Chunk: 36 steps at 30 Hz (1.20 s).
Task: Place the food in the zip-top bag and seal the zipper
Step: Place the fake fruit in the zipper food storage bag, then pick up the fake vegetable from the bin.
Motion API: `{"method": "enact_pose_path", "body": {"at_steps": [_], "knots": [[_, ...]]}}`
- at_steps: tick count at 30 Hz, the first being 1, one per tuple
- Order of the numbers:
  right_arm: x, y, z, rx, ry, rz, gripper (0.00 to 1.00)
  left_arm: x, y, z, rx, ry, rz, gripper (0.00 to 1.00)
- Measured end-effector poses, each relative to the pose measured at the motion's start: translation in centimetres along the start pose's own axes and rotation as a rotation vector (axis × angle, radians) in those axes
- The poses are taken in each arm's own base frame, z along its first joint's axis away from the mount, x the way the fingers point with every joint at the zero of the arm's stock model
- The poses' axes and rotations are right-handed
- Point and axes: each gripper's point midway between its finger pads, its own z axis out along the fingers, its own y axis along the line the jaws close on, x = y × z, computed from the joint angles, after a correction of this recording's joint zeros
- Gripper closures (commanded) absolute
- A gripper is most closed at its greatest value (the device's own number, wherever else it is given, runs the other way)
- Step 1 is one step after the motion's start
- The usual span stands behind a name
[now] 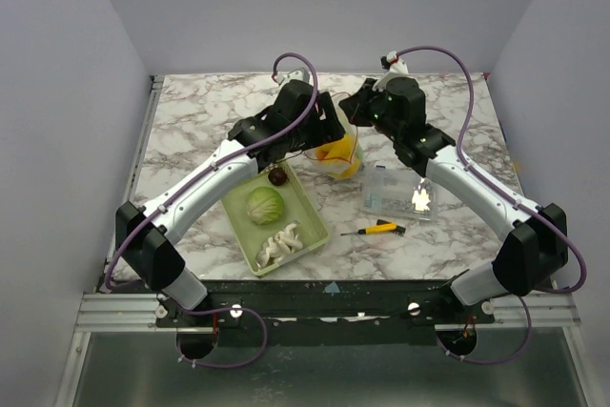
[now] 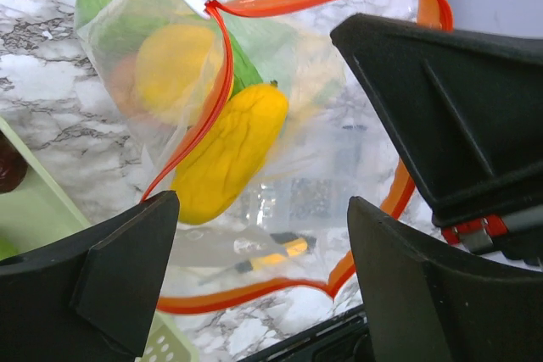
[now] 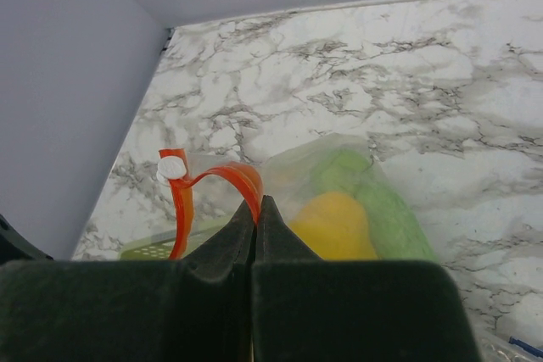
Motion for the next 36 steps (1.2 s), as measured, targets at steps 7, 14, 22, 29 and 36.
{"method": "enact_pose_path", "body": {"at_steps": [7, 14, 22, 29, 36], "knots": [[-0.1, -0.4, 0.0, 0.013, -0.006, -0.042, 0.99, -0.7, -0.5, -4.2, 0.116, -0.013, 0.077, 0.2], [-0.2, -0.6, 0.0, 0.019, -0.008, -0.065, 0.99, -0.7, 3.5, -8.4, 0.162, -0.068, 0.146, 0.04], [0.2, -0.8, 0.0, 0.023, 0.0, -0.071, 0.99, 5.0, 12.0, -6.7, -0.038, 0.065, 0.235, 0.01], [0.2, -0.9, 0.0, 0.023, 0.0, -0.081, 1.0, 8.6, 17.4, -4.9, -0.211, 0.176, 0.284, 0.01], [0.4, -1.0, 0.0, 0.025, 0.005, -0.085, 0.99, 11.0, 20.9, -2.4, -0.334, 0.267, 0.335, 0.01]]}}
